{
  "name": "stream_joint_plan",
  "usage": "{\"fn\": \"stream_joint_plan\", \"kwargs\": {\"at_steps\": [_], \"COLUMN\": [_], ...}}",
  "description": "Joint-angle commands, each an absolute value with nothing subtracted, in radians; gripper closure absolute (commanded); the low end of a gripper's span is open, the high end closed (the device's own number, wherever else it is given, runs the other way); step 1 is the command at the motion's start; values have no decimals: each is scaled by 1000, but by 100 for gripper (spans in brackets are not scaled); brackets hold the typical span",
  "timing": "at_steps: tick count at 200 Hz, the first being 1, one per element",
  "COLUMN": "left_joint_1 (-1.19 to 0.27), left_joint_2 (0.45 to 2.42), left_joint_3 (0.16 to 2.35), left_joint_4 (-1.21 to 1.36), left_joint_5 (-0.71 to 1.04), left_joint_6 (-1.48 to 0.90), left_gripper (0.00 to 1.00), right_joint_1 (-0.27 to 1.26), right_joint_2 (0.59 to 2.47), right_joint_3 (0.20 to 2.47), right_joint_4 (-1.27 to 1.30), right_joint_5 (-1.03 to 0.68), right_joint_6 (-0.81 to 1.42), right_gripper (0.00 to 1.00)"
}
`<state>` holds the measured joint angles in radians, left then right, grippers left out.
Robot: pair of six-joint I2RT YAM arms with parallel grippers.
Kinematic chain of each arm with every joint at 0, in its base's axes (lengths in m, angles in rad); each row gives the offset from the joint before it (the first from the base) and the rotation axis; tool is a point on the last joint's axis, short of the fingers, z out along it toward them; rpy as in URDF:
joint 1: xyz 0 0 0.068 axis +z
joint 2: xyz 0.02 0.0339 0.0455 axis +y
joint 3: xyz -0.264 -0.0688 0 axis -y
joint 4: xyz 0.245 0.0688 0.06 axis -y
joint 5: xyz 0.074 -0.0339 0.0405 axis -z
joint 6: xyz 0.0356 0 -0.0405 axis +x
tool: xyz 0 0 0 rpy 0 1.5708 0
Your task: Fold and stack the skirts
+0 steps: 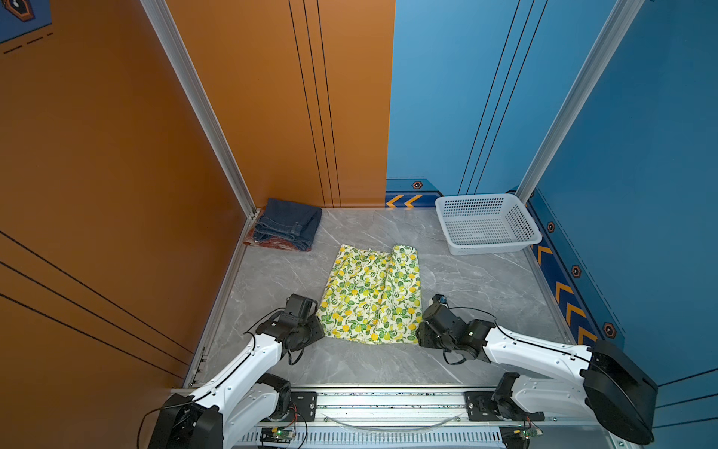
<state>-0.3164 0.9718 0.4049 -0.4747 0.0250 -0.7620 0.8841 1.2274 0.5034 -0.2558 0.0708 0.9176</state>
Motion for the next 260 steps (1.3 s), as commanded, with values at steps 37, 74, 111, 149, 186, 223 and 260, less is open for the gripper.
{"fn": "stream_joint_plan", "kwargs": {"at_steps": [37, 74, 111, 149, 186, 223, 260], "left_joint_1": [-320, -312, -304, -305, -318, -385, -451], "left_joint_2": [1007, 1032, 1037, 1055, 1013, 933, 917], "left_joint_3": [492, 507, 482, 454, 433, 400, 356], "left_joint_4": [-474, -474, -458, -427, -407, -405, -383], "left_joint_5": [-38, -25, -8, 32, 97, 127, 127], "left_joint_6": [-708, -695, -698, -714, -746, -805, -877], "left_gripper": [48, 48, 47, 47, 43, 39, 38], "right_joint_1": [908, 845, 714, 657, 657, 657, 657], "right_joint_2": [1363, 1230, 1036, 979, 991, 986, 979], "right_joint_3": [500, 511, 465, 453, 464, 465, 468], "right_joint_4": [-91, -248, -378, -416, -408, -407, -405], "right_joint_5": [44, 131, 169, 165, 158, 159, 157], "right_joint_6": [982, 925, 880, 864, 858, 853, 850], "right_gripper": [88, 100, 100, 100, 100, 100, 100]}}
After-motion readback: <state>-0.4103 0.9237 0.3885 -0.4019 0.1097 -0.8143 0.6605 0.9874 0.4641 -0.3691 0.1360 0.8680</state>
